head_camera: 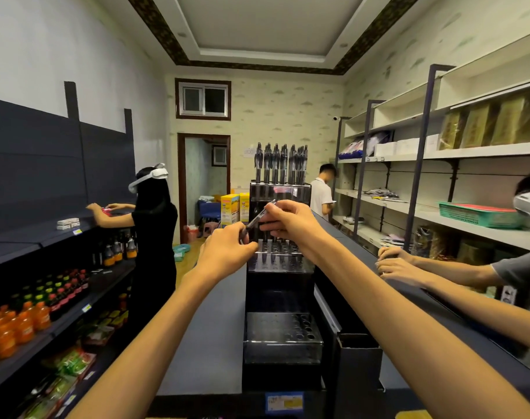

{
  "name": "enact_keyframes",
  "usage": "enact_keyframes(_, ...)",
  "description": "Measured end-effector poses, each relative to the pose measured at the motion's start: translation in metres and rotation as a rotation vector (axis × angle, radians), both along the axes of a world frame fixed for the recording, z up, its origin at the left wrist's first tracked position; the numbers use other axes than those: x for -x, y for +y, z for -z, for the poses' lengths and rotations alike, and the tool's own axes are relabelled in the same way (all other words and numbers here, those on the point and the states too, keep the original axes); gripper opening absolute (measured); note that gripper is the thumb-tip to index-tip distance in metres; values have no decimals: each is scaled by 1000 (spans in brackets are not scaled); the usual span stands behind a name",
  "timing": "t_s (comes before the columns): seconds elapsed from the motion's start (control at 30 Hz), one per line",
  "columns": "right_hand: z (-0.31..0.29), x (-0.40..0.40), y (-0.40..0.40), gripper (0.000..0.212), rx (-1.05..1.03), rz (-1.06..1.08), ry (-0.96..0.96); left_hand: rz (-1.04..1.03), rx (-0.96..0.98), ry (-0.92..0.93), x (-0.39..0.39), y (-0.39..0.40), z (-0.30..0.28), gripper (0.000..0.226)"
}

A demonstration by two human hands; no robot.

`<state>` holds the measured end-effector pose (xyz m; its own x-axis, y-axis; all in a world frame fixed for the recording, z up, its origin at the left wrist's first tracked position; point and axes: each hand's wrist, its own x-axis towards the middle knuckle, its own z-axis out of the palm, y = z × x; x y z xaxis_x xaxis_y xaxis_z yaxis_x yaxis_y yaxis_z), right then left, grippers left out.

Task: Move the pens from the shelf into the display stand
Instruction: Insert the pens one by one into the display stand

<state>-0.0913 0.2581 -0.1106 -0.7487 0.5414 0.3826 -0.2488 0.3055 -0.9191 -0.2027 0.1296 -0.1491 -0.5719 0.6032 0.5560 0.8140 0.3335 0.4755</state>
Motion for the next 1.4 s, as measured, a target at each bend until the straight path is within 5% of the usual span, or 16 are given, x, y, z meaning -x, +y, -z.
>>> enact_keyframes(0.13,-9,9,7,15,75,116,135,-11,12,-12,7,-15,0,14)
enact_keyframes(0.33,-13,16,7,10,-374,327,73,-20,54,146,14,-34,5,16)
enact_keyframes(0.5,-11,21,-3,9,-548,364,49,-16,91,250,17,-38,9,23)
enact_keyframes(0.9,1,34,-3,28,-710,432,-157,15,124,239,21,-41,9,22)
enact_keyframes(1.4,10,14,-5,23,-806,473,-228,103,2,166,7,-30,5,8)
